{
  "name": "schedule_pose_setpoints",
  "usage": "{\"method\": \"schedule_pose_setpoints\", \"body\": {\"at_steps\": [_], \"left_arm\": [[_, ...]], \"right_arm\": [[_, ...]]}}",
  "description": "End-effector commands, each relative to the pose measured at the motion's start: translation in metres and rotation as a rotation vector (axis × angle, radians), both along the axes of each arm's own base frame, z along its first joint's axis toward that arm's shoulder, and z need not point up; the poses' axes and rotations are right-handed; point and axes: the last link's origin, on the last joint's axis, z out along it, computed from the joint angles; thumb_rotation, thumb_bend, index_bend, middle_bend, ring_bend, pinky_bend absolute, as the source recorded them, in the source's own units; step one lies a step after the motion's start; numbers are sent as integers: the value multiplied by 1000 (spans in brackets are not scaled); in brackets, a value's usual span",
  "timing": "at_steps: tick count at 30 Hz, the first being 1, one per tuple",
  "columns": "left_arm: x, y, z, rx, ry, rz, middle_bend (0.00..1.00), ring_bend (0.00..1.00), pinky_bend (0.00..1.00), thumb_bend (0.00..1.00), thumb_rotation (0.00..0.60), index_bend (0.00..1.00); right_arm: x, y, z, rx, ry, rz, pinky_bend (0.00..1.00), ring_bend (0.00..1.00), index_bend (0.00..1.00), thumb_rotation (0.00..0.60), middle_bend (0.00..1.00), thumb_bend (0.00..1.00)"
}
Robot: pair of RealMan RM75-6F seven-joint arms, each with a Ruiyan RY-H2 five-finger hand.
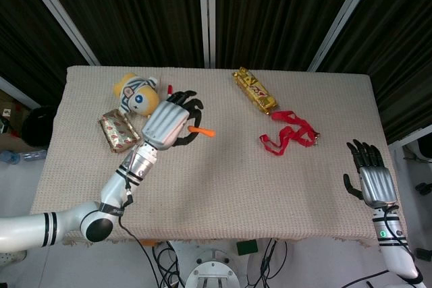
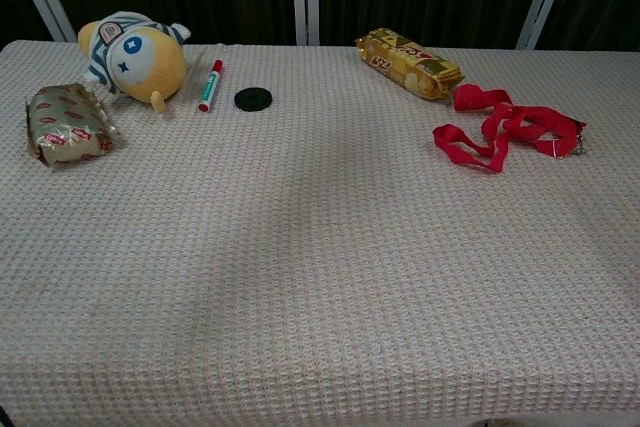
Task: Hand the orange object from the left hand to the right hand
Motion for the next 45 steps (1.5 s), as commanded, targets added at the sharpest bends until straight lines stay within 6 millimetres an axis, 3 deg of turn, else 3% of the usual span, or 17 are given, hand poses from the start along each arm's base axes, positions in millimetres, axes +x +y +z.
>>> {"method": "schedule_pose_setpoints", "body": {"at_steps": [1, 9, 15, 23, 29, 31, 38, 45], "left_arm": [[0, 0, 0, 3, 3, 0, 327, 169, 229, 316, 600, 597], [5, 0, 0, 6, 8, -15, 327, 169, 228, 315, 600, 598], [7, 0, -7, -10, 33, -15, 326, 169, 228, 316, 600, 598], [12, -1, -11, -10, 45, -20, 326, 169, 229, 316, 600, 613], [13, -2, -12, -6, 46, -19, 327, 169, 228, 315, 600, 617], [12, -2, -13, -8, 48, -17, 327, 169, 229, 315, 600, 620], [12, 0, -15, -14, 47, -15, 327, 169, 228, 316, 600, 620], [12, 0, -17, -17, 40, -17, 327, 169, 229, 316, 600, 620]], "right_arm": [[0, 0, 0, -1, -2, 1, 0, 0, 0, 600, 0, 477], [18, -12, -20, 14, -89, 55, 0, 0, 0, 600, 0, 451], [64, -39, -54, 4, -279, 192, 0, 0, 0, 600, 0, 446], [142, -74, -107, 173, -837, 233, 0, 0, 0, 600, 0, 446], [194, -81, -141, 415, -1447, 65, 0, 0, 0, 600, 0, 443], [201, -83, -147, 484, -1542, 24, 0, 0, 2, 600, 0, 416], [226, -89, -159, 612, -1665, -9, 0, 0, 67, 600, 3, 251], [247, -98, -158, 626, -1716, 4, 0, 0, 241, 600, 27, 257]]}}
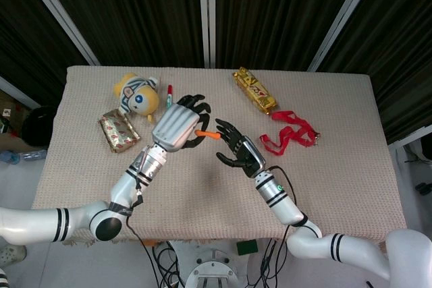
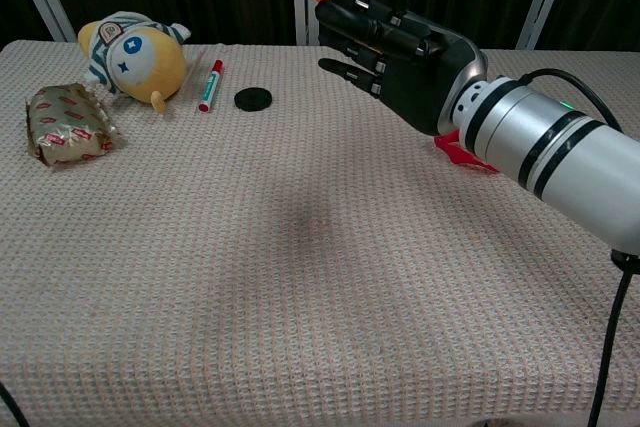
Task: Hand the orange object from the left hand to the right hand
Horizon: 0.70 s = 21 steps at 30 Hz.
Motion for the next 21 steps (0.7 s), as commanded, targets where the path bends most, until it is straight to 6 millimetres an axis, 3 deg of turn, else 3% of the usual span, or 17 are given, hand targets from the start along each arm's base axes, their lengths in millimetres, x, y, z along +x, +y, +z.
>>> {"method": "schedule_pose_setpoints", "body": {"at_steps": [1, 21], "left_arm": [[0, 0, -1, -1, -3, -1, 327, 169, 229, 316, 600, 620], [-3, -1, -3, -6, -4, -4, 327, 169, 229, 316, 600, 620]], "right_arm": [[9, -3, -1, 8, -29, -11, 0, 0, 258, 600, 30, 264], [15, -9, -8, 19, -46, -76, 0, 0, 451, 600, 76, 349]]}}
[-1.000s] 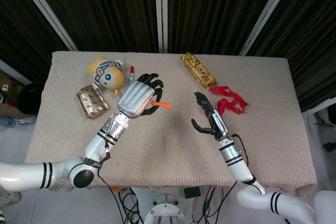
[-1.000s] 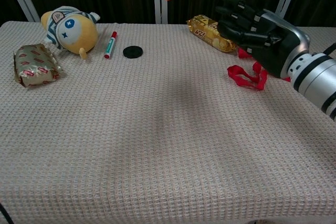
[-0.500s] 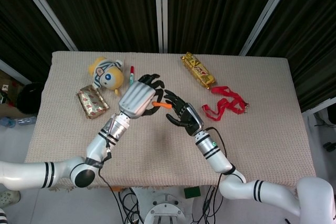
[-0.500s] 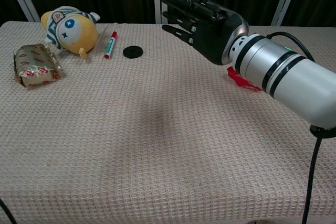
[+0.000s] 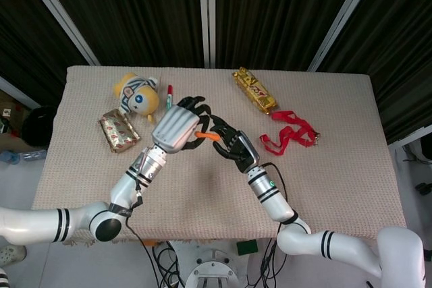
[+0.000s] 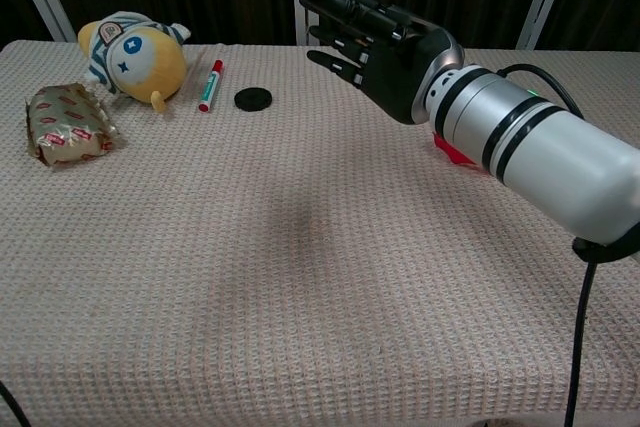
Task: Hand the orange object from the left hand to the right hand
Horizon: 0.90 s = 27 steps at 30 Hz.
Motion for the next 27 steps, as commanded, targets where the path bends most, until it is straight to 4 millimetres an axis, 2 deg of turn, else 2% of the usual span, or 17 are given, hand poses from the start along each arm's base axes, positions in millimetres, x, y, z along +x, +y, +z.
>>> {"method": "schedule_pose_setpoints", "body": {"at_steps": [1, 27], "left_arm": [[0, 0, 0, 0, 2, 0, 327, 169, 229, 316, 600, 620], [-5, 1, -3, -14, 6, 14, 327, 169, 228, 316, 600, 620]], "right_arm": [[-1, 0, -1, 2, 2, -4, 0, 0, 464, 600, 78, 351], [0, -4, -7, 7, 23, -9, 0, 0, 557, 600, 103, 361]]}}
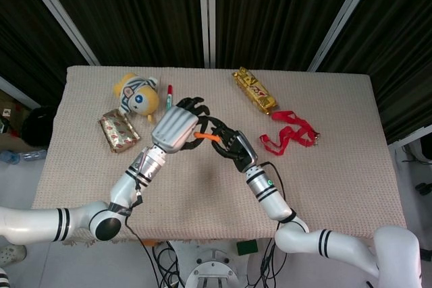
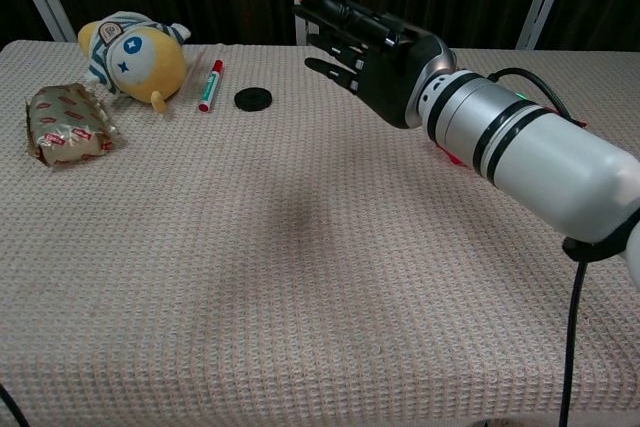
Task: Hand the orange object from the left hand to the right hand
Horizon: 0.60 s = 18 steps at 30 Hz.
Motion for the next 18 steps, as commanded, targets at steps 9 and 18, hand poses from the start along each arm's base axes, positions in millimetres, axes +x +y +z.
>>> {"method": "schedule_pose_setpoints", "body": {"at_steps": [9, 18], "left_arm": [[-6, -1, -5, -12, -15, 5, 327, 169, 229, 315, 600, 646], [-11, -2, -9, -20, -34, 9, 327, 169, 229, 316, 600, 644]], "right_arm": [[-4, 0, 0, 11, 49, 21, 0, 0, 568, 600, 103, 367], [-7, -3, 8, -6, 158, 70, 0, 0, 574, 600, 103, 367]]}}
